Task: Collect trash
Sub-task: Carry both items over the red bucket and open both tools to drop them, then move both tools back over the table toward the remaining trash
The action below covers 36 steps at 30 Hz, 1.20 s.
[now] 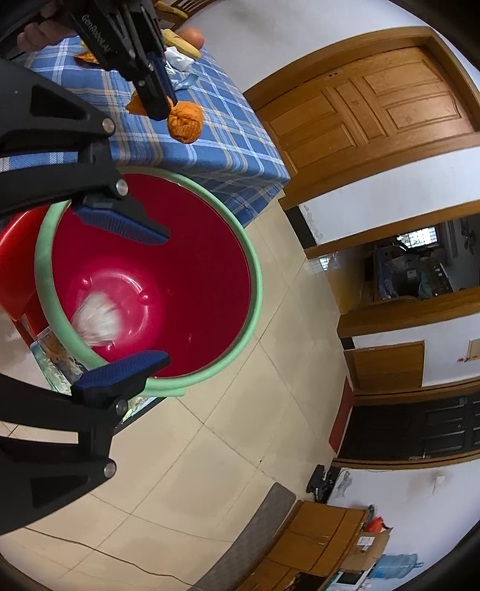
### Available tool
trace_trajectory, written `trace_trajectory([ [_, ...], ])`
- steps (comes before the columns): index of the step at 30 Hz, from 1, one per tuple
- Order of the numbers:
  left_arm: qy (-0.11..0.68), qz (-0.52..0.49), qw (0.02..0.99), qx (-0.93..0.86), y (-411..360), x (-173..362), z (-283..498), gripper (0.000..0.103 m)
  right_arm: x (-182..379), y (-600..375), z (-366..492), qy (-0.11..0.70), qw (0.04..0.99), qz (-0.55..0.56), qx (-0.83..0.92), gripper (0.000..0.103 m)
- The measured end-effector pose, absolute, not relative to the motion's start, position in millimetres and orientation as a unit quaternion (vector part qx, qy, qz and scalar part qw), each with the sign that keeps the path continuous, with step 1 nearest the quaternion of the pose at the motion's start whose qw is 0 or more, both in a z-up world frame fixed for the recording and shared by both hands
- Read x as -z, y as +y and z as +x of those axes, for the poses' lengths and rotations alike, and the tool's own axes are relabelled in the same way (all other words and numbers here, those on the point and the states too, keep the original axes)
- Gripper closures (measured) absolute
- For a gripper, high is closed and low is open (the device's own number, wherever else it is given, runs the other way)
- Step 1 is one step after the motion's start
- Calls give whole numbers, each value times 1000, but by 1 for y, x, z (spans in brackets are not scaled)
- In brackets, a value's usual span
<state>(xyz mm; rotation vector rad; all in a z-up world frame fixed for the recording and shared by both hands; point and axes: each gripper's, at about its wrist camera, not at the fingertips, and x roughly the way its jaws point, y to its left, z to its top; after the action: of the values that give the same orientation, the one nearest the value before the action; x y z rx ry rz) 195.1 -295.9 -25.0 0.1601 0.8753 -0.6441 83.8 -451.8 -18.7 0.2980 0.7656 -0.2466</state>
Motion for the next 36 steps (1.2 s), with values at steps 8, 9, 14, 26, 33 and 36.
trace_trajectory([
  [8, 418, 89, 846, 320, -312, 30, 193, 80, 15, -463, 74, 358, 909, 165, 132, 36],
  [9, 417, 90, 846, 321, -313, 29, 192, 76, 14, -464, 73, 358, 909, 169, 133, 35],
  [14, 410, 94, 851, 315, -311, 27, 191, 54, 13, -468, 68, 355, 908, 175, 138, 35],
  [26, 407, 79, 859, 300, -289, 15, 183, 49, 1, -454, 59, 348, 912, 177, 128, 33],
  [33, 399, 61, 871, 281, -258, 1, 170, 46, -8, -432, 50, 342, 917, 176, 106, 30],
  [36, 397, 52, 876, 269, -241, -5, 165, 46, -10, -422, 47, 340, 918, 179, 97, 29],
])
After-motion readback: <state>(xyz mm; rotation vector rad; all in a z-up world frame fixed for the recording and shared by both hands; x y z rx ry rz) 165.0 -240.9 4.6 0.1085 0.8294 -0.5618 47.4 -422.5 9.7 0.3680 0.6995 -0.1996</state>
